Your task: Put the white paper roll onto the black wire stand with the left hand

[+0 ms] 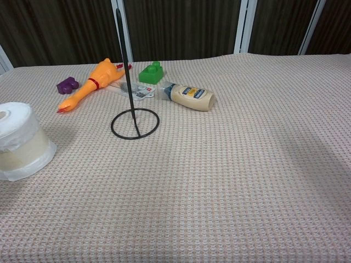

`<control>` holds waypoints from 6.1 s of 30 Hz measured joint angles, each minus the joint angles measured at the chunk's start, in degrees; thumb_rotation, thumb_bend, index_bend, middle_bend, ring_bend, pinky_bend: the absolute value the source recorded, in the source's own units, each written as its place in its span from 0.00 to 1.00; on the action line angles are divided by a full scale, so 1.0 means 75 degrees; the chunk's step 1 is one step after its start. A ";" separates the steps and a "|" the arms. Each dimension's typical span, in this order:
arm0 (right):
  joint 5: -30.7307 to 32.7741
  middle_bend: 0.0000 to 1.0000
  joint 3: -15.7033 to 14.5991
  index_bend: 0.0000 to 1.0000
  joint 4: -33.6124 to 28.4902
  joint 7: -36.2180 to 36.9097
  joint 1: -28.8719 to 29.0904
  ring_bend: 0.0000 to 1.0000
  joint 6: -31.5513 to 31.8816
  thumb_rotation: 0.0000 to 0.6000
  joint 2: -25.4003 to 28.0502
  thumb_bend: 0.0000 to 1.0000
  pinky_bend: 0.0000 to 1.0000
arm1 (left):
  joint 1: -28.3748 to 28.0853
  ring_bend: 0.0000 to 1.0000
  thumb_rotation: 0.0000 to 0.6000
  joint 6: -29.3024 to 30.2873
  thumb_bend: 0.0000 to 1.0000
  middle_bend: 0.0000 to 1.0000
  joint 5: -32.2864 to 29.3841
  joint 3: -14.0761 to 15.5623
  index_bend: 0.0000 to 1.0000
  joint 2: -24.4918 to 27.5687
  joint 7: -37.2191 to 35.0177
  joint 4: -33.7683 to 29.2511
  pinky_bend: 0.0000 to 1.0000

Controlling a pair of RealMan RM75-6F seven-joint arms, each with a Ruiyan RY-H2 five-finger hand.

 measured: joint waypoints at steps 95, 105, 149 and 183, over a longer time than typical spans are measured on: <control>-0.0400 0.00 -0.0088 0.00 0.0003 0.0865 -0.0146 0.00 0.0580 1.00 0.0334 0.14 0.00 | -0.2712 0.87 1.00 -0.0562 0.80 0.86 -0.2279 -0.4587 0.69 -0.0967 -0.0168 -0.3509 1.00; -0.0188 0.00 0.0055 0.00 0.0019 0.1311 -0.0187 0.00 0.0781 1.00 0.0513 0.14 0.00 | -0.3983 0.88 1.00 -0.1533 0.79 0.86 -0.3879 -0.5289 0.69 -0.1303 0.0717 -0.3626 1.00; -0.0204 0.00 0.0103 0.00 0.0142 0.2155 -0.0252 0.00 0.1019 1.00 0.0830 0.14 0.00 | -0.5471 0.87 1.00 -0.1659 0.77 0.85 -0.4333 -0.4929 0.69 -0.3267 0.2295 -0.2286 1.00; -0.0299 0.00 0.0087 0.00 0.0194 0.2180 -0.0293 0.00 0.1083 1.00 0.0848 0.14 0.00 | -0.5347 0.00 1.00 -0.2656 0.39 0.00 -0.4783 -0.4639 0.00 -0.2556 0.2269 -0.2865 0.03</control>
